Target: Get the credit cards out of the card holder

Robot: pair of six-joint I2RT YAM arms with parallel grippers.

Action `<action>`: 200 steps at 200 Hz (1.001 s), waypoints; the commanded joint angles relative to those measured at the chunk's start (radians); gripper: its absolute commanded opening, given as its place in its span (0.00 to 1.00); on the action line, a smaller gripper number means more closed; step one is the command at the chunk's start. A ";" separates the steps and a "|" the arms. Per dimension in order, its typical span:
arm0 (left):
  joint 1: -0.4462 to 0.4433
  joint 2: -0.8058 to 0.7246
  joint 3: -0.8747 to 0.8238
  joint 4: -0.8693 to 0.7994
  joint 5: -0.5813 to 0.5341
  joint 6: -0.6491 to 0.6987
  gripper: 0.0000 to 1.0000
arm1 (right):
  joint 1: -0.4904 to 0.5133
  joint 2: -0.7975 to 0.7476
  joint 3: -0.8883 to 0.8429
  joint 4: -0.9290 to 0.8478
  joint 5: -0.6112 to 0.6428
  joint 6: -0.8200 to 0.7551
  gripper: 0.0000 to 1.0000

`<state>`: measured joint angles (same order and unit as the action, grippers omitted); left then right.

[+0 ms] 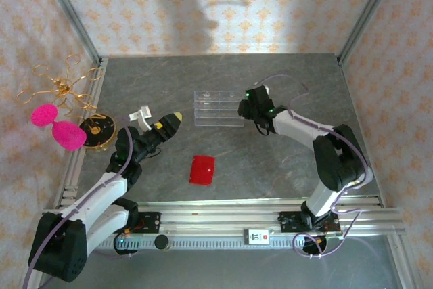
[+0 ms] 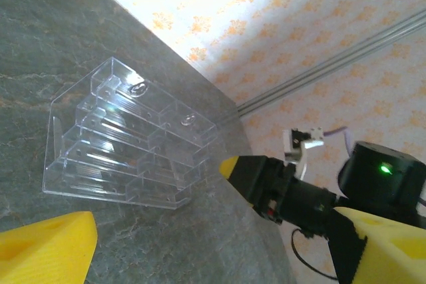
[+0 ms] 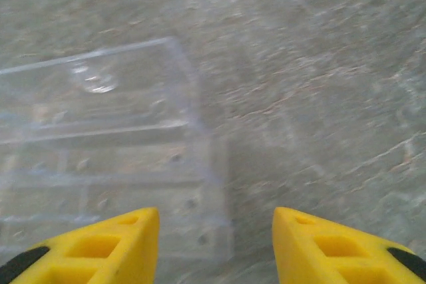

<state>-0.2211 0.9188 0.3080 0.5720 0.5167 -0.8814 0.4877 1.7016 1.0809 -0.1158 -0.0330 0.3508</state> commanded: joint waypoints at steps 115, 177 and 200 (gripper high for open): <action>-0.003 -0.011 0.014 0.005 0.039 0.018 0.89 | -0.026 0.185 0.152 0.051 -0.052 -0.093 0.37; -0.004 -0.020 0.008 0.031 0.039 0.013 0.91 | -0.026 0.086 0.087 0.145 -0.094 -0.123 0.47; -0.003 -0.010 0.008 0.041 0.037 0.009 0.91 | -0.027 0.136 0.127 0.137 -0.089 -0.131 0.45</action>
<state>-0.2211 0.9176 0.3080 0.5720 0.5423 -0.8818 0.4618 1.8233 1.1633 0.0010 -0.1234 0.2455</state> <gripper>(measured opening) 0.908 0.460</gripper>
